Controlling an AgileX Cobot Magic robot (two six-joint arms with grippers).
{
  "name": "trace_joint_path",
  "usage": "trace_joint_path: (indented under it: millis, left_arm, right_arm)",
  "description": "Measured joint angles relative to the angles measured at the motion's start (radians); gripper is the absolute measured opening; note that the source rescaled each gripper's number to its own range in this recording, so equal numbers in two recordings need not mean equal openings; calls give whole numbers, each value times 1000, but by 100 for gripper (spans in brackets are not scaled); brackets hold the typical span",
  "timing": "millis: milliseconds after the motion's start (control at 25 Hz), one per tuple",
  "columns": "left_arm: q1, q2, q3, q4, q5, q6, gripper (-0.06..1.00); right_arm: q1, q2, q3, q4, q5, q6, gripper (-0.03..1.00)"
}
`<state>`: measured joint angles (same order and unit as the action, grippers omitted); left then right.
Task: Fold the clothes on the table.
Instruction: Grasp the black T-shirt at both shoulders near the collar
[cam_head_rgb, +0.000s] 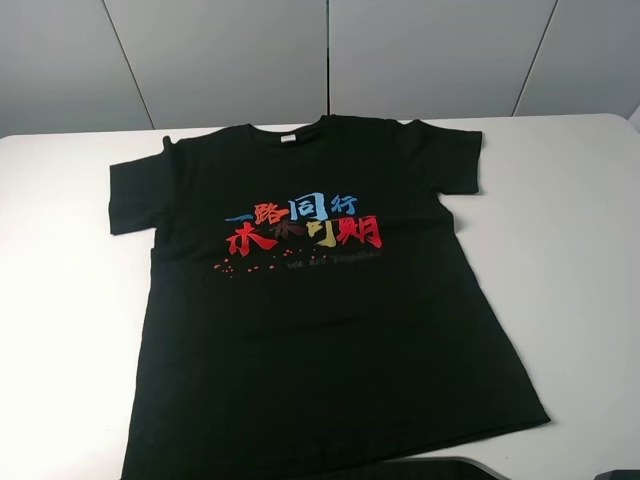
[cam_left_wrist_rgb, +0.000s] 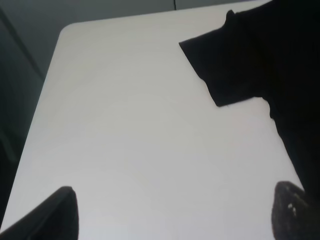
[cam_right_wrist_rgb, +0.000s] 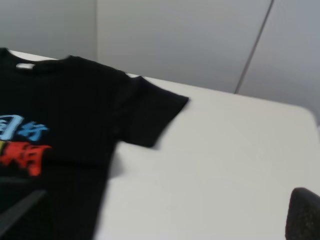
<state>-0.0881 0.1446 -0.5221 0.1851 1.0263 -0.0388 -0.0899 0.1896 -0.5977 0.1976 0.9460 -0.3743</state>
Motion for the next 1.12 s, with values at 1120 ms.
trace_joint_path:
  millis: [1120]
  left_arm:
    - [-90, 1269, -351, -110, -389, 346, 100]
  right_arm:
    - [314, 1469, -601, -182, -44, -339, 98]
